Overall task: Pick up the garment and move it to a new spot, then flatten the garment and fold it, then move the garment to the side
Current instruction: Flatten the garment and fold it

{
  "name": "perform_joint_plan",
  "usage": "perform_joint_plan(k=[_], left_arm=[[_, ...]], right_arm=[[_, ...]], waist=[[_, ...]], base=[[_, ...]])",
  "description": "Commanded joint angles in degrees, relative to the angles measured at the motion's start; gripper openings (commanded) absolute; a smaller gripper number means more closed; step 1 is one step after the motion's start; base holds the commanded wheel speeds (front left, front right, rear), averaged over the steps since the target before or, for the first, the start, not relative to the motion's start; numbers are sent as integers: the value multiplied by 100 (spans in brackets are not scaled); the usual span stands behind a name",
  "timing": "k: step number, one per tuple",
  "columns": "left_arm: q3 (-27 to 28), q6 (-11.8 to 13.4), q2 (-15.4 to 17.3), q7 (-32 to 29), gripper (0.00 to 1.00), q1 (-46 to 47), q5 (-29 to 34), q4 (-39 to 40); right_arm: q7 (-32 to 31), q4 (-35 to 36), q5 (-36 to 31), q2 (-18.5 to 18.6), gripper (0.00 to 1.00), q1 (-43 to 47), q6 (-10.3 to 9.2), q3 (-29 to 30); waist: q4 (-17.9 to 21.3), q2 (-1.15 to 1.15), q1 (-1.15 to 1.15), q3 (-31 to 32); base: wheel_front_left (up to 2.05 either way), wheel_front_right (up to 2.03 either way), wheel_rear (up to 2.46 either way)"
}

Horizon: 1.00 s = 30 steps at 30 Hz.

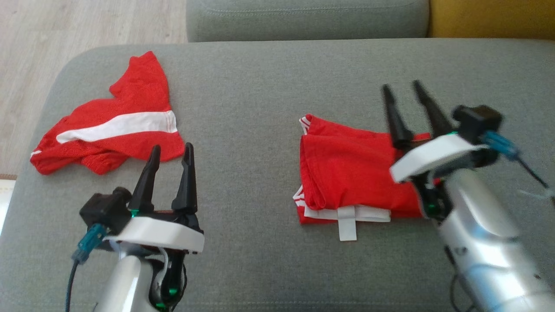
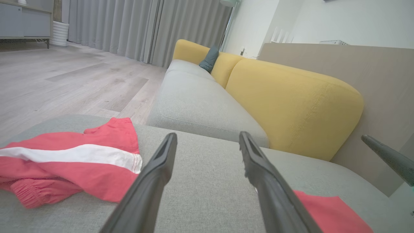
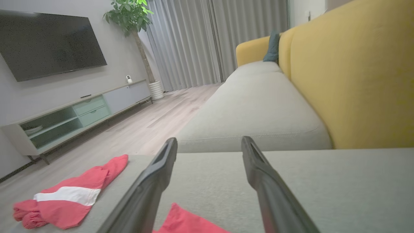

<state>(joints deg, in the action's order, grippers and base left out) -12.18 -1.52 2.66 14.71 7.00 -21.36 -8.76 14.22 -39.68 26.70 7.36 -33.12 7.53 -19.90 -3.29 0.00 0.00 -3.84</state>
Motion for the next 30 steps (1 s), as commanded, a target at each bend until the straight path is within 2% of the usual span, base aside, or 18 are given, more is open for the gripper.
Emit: perform_joint_plan(k=[1,5,8,12,21,30], left_arm=[[154,17,21,29,100,120,-7,259],[118,43,21,29,100,68,-37,445],[74,56,21,29,100,13,-12,560],[49,88,21,29,100,-60,39,646],[123,168,21,29,100,-249,110,805],[72,115,21,29,100,-281,202,743]], right_arm=[[73,402,-259,22,100,130,-4,141],[75,1296,-1049,99,100,794,-4,841],[76,1867,-1395,-10,100,1311,-4,1307],[77,2360,-1683,-158,100,1858,-4,1613],[77,2620,-1873,-333,100,2291,-4,1705],[77,2598,-1951,-392,100,2304,-4,1766]], waist=[[22,0,0,24],[71,0,0,62],[118,0,0,71],[189,0,0,69],[277,0,0,90],[231,0,0,75]], base=[[0,0,0],[0,0,0],[0,0,0],[0,0,0],[0,0,0],[0,0,0]])
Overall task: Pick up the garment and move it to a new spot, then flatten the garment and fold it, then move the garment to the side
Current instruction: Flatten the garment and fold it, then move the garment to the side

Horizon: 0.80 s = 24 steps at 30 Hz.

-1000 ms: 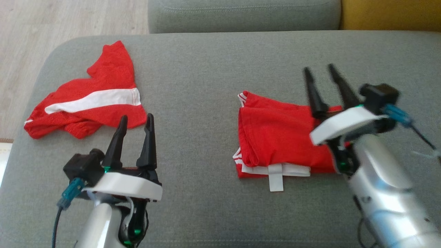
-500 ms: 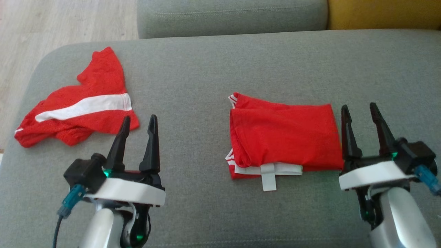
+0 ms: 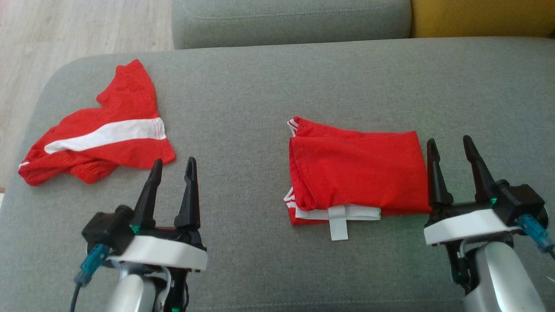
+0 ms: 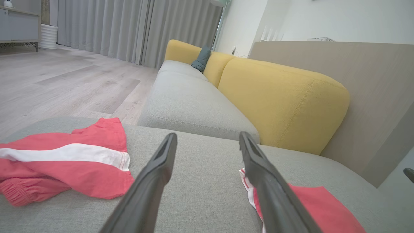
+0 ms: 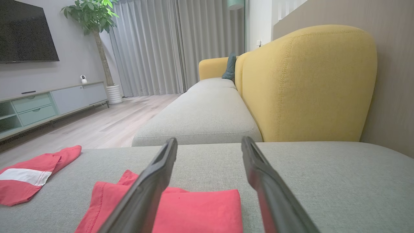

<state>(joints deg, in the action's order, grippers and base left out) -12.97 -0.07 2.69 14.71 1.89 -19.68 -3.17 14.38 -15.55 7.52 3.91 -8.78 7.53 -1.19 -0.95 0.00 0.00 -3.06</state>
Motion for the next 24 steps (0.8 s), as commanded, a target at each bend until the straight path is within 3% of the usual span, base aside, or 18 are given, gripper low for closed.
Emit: perform_joint_plan(k=[1,8,24], left_arm=[[152,-29,19,29,100,236,34,185],[129,-32,19,29,100,273,19,173],[-50,-76,19,29,100,641,53,14]], right_arm=[[62,184,-38,-50,100,-133,-4,-105],[-128,-92,-3,-83,100,-129,-4,100],[-544,-1944,859,-102,100,-1019,-4,72]], waist=[[-6,0,0,-8],[-2,0,0,-122],[-149,0,0,-758]], base=[[0,0,0],[0,0,0],[0,0,0]])
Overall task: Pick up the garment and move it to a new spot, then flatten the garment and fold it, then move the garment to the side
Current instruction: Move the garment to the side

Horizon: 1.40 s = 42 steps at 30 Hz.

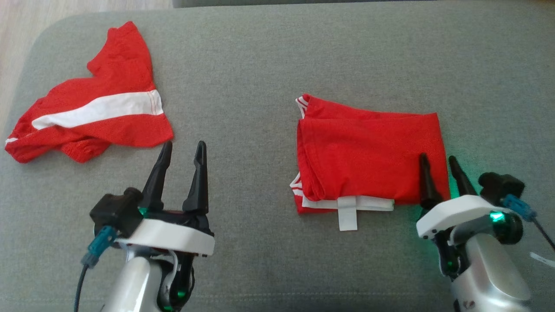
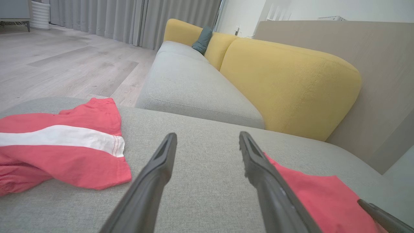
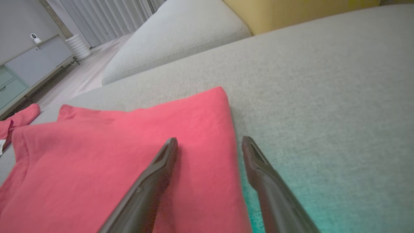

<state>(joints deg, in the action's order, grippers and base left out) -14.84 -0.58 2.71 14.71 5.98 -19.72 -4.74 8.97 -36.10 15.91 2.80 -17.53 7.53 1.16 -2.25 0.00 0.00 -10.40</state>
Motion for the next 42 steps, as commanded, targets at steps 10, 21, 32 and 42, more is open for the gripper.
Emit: perform_joint_plan(k=[10,21,32,42], left_arm=[[236,-44,17,29,100,305,127,123],[222,-72,17,29,100,355,155,167],[94,-99,17,29,100,524,151,161],[119,-83,17,29,100,529,76,131]], right_arm=[[254,-519,-244,9,0,-553,-4,-489],[306,-14,-1230,917,0,-1127,-4,-638],[3,-424,-1411,2647,0,-1843,-4,-69],[-109,-790,-1851,2657,0,-2042,-4,496]], waist=[[44,0,0,-72],[417,0,0,-155],[463,0,0,-406],[387,0,0,-426]], base=[[0,0,0],[0,0,0],[0,0,0],[0,0,0]])
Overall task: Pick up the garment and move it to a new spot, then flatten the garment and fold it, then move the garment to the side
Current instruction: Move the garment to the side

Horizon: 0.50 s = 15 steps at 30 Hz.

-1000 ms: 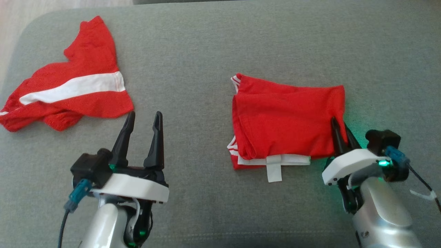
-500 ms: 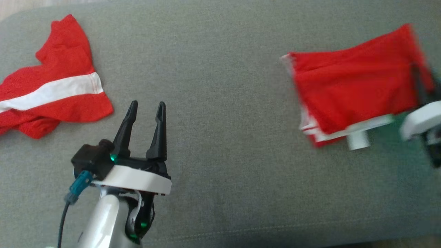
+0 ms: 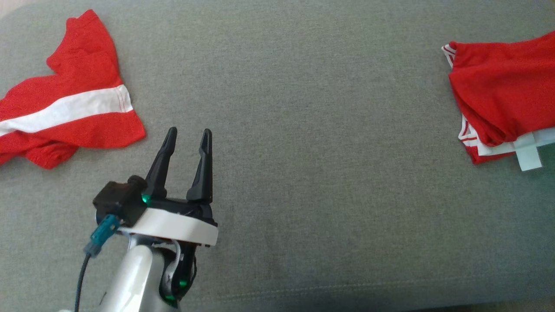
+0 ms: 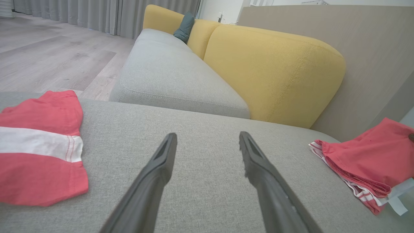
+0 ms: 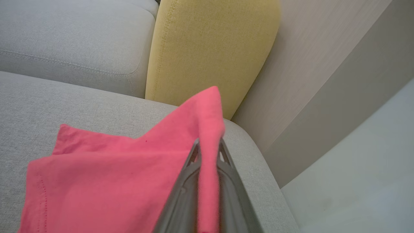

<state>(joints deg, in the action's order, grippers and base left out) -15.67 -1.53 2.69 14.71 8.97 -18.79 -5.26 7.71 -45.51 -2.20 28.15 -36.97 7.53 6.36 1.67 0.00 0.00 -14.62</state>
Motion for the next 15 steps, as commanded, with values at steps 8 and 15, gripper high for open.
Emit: perform_joint_plan(k=[8,15], left_arm=[[238,6,19,29,100,237,-22,150],[266,2,19,29,100,201,-26,100]], right_arm=[[-12,97,47,-53,100,-141,-4,133],[31,389,109,-361,100,-248,-4,248]], waist=[[-22,0,0,-1],[2,0,0,81]], base=[[0,0,0],[0,0,0]])
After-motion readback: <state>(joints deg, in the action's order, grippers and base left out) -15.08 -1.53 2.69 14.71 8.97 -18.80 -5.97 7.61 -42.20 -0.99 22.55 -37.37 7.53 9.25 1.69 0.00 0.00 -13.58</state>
